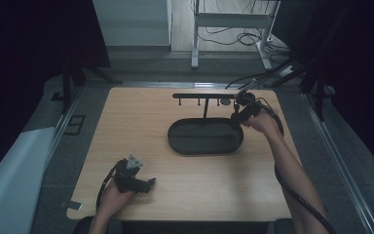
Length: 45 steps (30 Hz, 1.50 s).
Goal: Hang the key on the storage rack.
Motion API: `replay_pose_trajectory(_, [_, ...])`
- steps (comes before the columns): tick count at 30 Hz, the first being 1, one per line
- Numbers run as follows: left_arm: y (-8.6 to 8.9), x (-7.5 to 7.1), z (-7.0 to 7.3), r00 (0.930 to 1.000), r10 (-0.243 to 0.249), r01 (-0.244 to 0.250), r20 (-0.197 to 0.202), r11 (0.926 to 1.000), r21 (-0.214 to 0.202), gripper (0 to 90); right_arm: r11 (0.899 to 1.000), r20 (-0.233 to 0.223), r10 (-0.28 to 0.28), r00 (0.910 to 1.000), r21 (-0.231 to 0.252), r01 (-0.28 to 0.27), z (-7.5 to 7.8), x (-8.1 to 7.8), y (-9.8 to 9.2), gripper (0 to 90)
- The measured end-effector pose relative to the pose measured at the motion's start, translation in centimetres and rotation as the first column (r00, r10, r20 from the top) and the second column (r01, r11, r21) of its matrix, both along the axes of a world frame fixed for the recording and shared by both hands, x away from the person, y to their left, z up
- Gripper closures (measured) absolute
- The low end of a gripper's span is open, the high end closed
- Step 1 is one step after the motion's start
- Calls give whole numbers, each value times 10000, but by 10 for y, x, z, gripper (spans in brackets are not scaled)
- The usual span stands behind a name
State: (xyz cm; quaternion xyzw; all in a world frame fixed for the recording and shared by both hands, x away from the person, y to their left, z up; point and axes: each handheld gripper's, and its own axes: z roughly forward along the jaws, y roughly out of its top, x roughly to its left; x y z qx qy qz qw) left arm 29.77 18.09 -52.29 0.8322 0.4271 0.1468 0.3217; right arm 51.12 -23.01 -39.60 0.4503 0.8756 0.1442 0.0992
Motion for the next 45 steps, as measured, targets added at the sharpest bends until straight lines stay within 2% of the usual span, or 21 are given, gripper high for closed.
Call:
replay_pose_trajectory(2, [0,0,0,10000,-14,14,-9,10000,23,0,9995,179,45,9998,299,-50,7,-2,-5,321])
replay_pose_trajectory(3, [0,0,0,10000,-14,14,-9,10000,23,0,9995,179,45,9998,299,-50,7,-2,-5,321])
replay_pose_trajectory(4, [-1,0,0,10000,1,-1,-4,10000,-14,0,9991,168,15,9999,423,-22,10,-3,-7,273])
replay_pose_trajectory(11, [-1,0,0,10000,-1,1,6,10000,-37,0,9989,253,211,9995,415,-221,16,-11,-11,197])
replay_pose_trajectory(14, [-1,0,0,10000,-1,1,4,10000,-37,0,9984,327,465,9984,303,-475,17,-15,-13,166])
replay_pose_trajectory(20, [-1,0,0,10000,-6,6,4,10000,-31,0,9976,402,610,9973,301,-622,18,-21,-15,149])
replay_pose_trajectory(25, [-1,0,0,10000,-7,7,2,10000,-30,0,9964,650,723,9953,386,-749,19,-28,-19,137])
replay_pose_trajectory(30, [-1,0,0,10000,7,-7,-9,10000,-43,0,9940,852,881,9925,579,-932,21,-38,-24,134])
replay_pose_trajectory(45, [-1,0,0,10000,-38,38,-11,10000,-9,0,9908,1438,837,9861,932,-977,28,-72,-50,130])
